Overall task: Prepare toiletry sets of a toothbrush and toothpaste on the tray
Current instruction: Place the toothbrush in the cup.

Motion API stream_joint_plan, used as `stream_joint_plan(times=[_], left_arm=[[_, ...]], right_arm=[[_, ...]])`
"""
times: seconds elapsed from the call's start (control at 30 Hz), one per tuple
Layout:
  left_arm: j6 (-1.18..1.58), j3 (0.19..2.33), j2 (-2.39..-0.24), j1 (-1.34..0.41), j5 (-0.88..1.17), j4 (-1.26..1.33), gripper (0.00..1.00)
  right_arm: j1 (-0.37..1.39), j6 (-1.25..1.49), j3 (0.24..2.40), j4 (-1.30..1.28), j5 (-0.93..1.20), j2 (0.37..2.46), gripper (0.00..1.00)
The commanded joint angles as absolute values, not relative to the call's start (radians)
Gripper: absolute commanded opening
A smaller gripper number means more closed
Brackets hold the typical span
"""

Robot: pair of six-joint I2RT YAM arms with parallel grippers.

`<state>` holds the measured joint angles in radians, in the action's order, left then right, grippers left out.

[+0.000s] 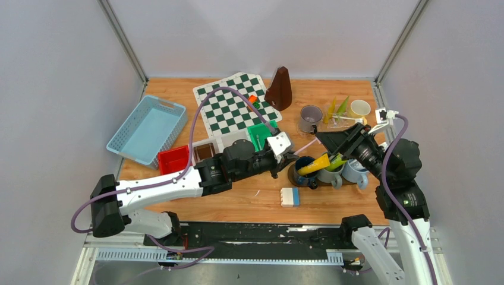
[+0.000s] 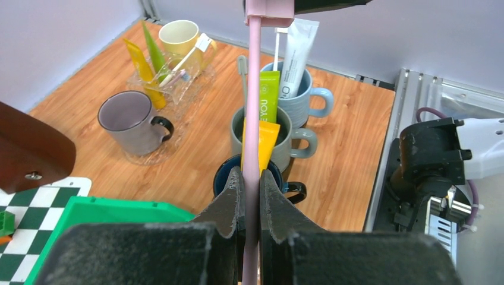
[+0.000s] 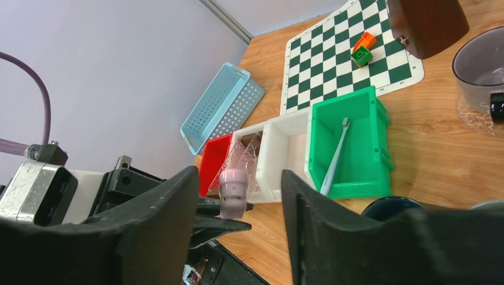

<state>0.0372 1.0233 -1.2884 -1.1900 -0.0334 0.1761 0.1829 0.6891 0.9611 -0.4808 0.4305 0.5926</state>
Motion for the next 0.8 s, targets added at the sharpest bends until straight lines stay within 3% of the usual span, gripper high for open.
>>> stream_joint_plan(times=[0.0, 0.2, 0.27, 0.43, 0.5, 0.53, 0.57, 0.67, 0.77], left_arm=[[0.012, 1.036, -1.268, -1.202, 0.012, 0.223, 0.00], [0.010, 1.040, -1.272, -1.203, 0.003, 0.217, 0.01], [0.009, 1.040, -1.270, -1.203, 0.003, 0.211, 0.09], [0.019, 1.040, -1.265, -1.203, -0.105, 0.176, 0.42], [0.032, 1.033, -1.257, -1.203, -0.154, 0.160, 0.66], [0.039, 1.031, -1.249, -1.203, -0.185, 0.146, 0.71], [0.051, 1.031, -1.245, -1.203, -0.205, 0.136, 0.83], [0.073, 1.035, -1.221, -1.201, -0.302, 0.070, 0.97], [0.104, 1.036, -1.194, -1.196, -0.390, 0.015, 1.00]], right_arm=[[0.186, 0.705, 0.947, -0.415, 0.450, 0.589, 0.48], [0.186, 0.699, 0.937, -0.415, 0.447, 0.580, 0.12], [0.186, 0.693, 0.932, -0.415, 0.435, 0.573, 0.01], [0.186, 0.652, 0.938, -0.427, 0.378, 0.559, 0.00], [0.186, 0.629, 0.945, -0.443, 0.338, 0.555, 0.00], [0.186, 0.611, 0.948, -0.457, 0.315, 0.555, 0.00], [0.185, 0.596, 0.953, -0.468, 0.293, 0.554, 0.00], [0.185, 0.561, 0.957, -0.492, 0.200, 0.551, 0.00], [0.184, 0.529, 0.952, -0.506, 0.113, 0.545, 0.00]])
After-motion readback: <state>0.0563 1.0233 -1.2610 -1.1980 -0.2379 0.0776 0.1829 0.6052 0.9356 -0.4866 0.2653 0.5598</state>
